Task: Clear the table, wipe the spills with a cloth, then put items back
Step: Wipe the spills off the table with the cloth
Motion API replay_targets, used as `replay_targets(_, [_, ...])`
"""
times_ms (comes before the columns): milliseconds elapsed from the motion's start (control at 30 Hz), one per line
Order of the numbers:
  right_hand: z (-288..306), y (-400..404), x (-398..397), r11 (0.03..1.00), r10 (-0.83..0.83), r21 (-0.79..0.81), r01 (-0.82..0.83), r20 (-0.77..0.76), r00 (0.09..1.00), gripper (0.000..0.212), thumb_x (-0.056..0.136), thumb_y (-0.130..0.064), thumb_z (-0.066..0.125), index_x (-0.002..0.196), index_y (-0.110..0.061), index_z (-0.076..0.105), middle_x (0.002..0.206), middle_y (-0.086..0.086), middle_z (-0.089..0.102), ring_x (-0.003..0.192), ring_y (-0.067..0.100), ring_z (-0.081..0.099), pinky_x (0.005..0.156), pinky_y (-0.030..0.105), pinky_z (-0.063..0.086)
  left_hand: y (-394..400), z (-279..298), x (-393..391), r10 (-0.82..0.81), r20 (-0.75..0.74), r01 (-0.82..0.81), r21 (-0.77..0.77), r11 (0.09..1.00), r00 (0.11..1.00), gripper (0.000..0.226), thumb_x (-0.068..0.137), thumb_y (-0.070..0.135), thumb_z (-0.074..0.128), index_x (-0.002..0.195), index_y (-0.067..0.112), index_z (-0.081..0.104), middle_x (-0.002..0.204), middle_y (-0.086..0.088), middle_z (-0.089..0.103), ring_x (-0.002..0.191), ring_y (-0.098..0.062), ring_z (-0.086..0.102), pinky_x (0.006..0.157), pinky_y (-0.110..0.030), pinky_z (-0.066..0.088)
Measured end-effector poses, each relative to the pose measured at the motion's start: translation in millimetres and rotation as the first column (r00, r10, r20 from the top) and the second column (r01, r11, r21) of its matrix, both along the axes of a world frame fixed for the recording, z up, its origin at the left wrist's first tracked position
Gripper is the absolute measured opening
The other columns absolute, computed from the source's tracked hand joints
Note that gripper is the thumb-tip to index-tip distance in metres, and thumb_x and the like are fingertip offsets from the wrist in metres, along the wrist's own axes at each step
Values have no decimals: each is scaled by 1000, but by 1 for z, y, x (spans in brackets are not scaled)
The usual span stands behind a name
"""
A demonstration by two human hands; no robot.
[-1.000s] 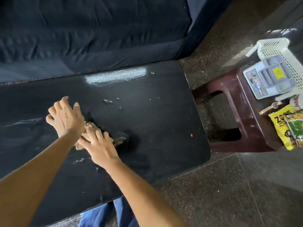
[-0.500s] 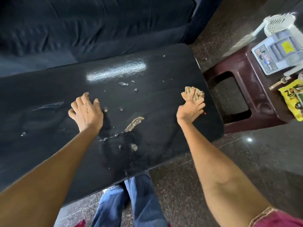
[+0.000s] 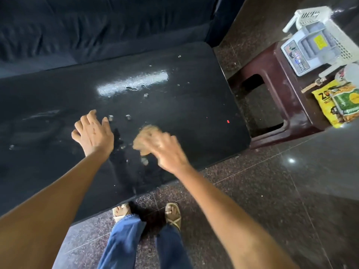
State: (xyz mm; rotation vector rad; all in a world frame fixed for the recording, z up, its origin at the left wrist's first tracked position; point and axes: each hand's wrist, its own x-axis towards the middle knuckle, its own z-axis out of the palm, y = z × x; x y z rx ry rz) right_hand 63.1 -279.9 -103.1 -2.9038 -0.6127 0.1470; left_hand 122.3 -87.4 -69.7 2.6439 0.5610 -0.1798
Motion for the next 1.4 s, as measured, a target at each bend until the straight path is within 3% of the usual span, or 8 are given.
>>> replay_targets(133, [18,-139,-3,883,-460,-40,468,128,879,67,62,3,58,122,-26,50,110,14,57,81,28,55,55,36,48,-22,-4,-11,24,-7,-24,0,1000,1000,43,98,29,37,137,9,38,135,-16,44,129,-34,32,108,-48,18])
replay_targets(367, [-10,-143,6,321,-946,-53,946,26,323,71,80,-2,50,146,-17,29,134,25,37,109,42,42,87,47,35,-45,-6,-37,100,-10,-100,10,995,995,43,98,28,37,137,10,39,137,-14,44,129,-33,33,108,-47,19])
replay_targets(467, [-5,-62,-17,554,-832,37,832,69,551,67,68,-4,60,133,-12,45,115,21,51,89,35,50,70,42,43,-44,-3,-40,119,-4,-119,32,992,993,43,98,29,36,137,9,39,138,-15,43,129,-34,33,108,-48,19])
replay_targets(600, [-2,46,-86,972,-223,65,227,-65,973,54,79,-14,41,133,-24,43,116,10,56,89,23,56,69,35,48,-42,5,-45,129,16,-130,63,989,991,43,99,29,35,137,9,38,138,-17,41,129,-34,32,108,-49,19])
replay_targets(733, [-7,42,-100,958,262,-81,-274,-136,955,62,87,-13,26,148,-27,22,141,12,40,108,21,51,81,32,47,-44,7,-55,98,29,-101,82,992,995,44,98,29,35,137,9,38,138,-17,42,130,-35,32,108,-49,19])
replay_targets(933, [4,-93,-56,968,-252,-6,252,19,968,63,73,3,57,127,-27,48,111,13,57,76,25,56,52,33,40,-39,4,-75,122,16,-123,60,991,992,44,99,29,35,138,9,37,138,-16,42,129,-35,32,108,-49,20])
replay_targets(1233, [-15,-117,-29,296,-955,-35,955,-20,295,75,79,-2,56,145,-23,27,140,29,28,116,42,36,94,49,32,21,4,-101,221,40,-222,16,975,974,43,99,29,36,138,10,38,137,-13,44,128,-33,34,107,-47,20])
replay_targets(1400, [-14,55,-66,640,-768,22,768,-7,640,77,74,-6,60,144,-21,32,136,26,36,103,39,43,81,45,39,86,2,-126,296,26,-297,40,954,955,43,99,28,36,137,10,39,135,-14,45,127,-33,35,107,-48,21])
